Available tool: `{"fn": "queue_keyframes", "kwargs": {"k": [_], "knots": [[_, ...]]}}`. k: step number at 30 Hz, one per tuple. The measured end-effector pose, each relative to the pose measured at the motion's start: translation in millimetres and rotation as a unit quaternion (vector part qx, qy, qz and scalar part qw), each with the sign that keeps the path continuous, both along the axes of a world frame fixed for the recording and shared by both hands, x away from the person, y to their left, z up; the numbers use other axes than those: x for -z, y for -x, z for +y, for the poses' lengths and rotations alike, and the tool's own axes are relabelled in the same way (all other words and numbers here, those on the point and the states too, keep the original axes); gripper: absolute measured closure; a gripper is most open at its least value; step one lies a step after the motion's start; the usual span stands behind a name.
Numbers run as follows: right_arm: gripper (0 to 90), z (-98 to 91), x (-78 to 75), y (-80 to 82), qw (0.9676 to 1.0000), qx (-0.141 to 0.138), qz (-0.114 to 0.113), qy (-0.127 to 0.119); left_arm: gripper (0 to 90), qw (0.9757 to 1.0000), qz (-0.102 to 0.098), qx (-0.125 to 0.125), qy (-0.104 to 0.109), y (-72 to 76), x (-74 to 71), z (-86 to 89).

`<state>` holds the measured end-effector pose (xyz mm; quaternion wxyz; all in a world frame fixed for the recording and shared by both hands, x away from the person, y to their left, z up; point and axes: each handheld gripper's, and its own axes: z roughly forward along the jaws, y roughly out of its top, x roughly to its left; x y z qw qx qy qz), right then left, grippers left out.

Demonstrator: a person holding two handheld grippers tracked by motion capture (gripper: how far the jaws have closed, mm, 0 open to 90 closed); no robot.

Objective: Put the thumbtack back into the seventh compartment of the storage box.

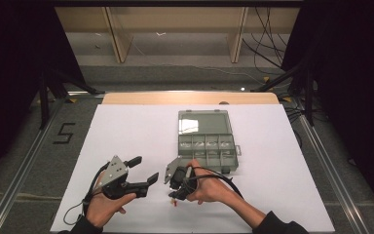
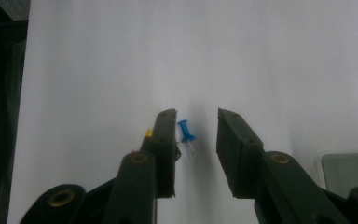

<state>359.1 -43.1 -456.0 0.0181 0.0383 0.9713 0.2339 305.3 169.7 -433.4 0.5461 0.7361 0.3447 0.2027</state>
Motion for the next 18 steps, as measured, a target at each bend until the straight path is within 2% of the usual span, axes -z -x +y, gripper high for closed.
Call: {"fn": "queue_keyframes", "kwargs": {"k": [3, 5, 10, 13, 14, 16, 18], "knots": [[72.1, 2.8, 2.5, -0.9, 1.0000, -0.003, 0.001, 0.003, 20.2, 1.0000, -0.002, 0.001, 0.005, -1.2, 1.2, 0.4], [72.9, 4.7, 4.5, -1.1, 1.0000, -0.004, 0.003, 0.007, 20.2, 1.0000, 0.001, -0.005, 0.002, -0.5, 0.7, 0.8], [75.4, 7.6, 9.4, -1.7, 0.9998, -0.005, 0.007, 0.016, 20.3, 1.0000, -0.001, -0.003, 0.001, -1.4, 1.2, 1.0], [76.5, 8.3, 11.6, -3.1, 0.9997, -0.006, 0.012, 0.020, 20.8, 0.9999, 0.008, -0.012, -0.002, -0.9, 2.4, 0.7], [77.0, 8.0, 11.3, -3.6, 0.9997, -0.002, 0.011, 0.020, 20.8, 0.9999, 0.008, -0.013, 0.001, -1.4, 3.0, 0.8], [78.5, 7.7, 11.3, -4.6, 0.9996, -0.001, 0.020, 0.020, 20.8, 0.9999, 0.002, -0.011, -0.006, -2.2, 2.1, 2.2], [81.4, 7.7, 11.3, -4.5, 0.9996, -0.003, 0.021, 0.021, 20.8, 0.9999, 0.005, -0.015, -0.004, -1.6, 2.2, 2.2]]}}
